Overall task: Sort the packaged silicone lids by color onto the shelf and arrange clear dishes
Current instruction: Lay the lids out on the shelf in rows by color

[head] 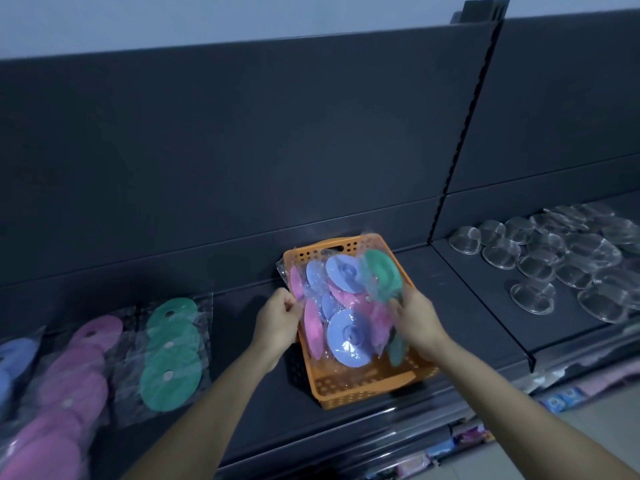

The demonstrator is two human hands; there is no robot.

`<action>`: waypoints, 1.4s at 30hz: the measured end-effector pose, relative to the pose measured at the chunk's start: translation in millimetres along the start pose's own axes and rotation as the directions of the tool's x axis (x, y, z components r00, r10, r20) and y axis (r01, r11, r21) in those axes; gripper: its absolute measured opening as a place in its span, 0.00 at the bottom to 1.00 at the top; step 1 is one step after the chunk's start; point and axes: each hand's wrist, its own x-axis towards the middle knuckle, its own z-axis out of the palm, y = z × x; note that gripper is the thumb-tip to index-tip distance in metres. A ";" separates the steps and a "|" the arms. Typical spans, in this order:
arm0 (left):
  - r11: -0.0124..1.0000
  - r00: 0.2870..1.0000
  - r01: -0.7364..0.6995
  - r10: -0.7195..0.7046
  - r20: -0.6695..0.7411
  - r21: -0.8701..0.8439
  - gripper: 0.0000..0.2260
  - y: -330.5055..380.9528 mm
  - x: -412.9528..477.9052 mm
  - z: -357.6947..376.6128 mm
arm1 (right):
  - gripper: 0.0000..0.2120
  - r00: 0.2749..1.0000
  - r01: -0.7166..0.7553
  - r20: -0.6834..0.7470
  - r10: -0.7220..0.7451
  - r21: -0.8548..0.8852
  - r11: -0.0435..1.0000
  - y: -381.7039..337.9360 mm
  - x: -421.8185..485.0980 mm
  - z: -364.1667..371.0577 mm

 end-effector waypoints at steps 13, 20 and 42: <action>0.987 0.992 0.034 -0.014 0.126 -0.157 0.13 54.6 -0.3 82.0 | 0.09 0.984 0.049 -0.177 0.001 0.278 0.959 11.1 6.3 -42.5; 0.963 0.959 -0.247 0.227 -0.169 -0.106 0.10 83.5 -4.4 55.6 | 0.17 0.971 0.150 -0.237 -0.042 0.456 0.877 -12.7 5.9 -59.1; 0.951 0.951 0.161 -0.221 -0.218 -0.263 0.02 -38.1 -27.2 -60.4 | 0.16 0.940 0.310 0.175 -0.293 -0.073 0.948 -44.0 -20.2 58.6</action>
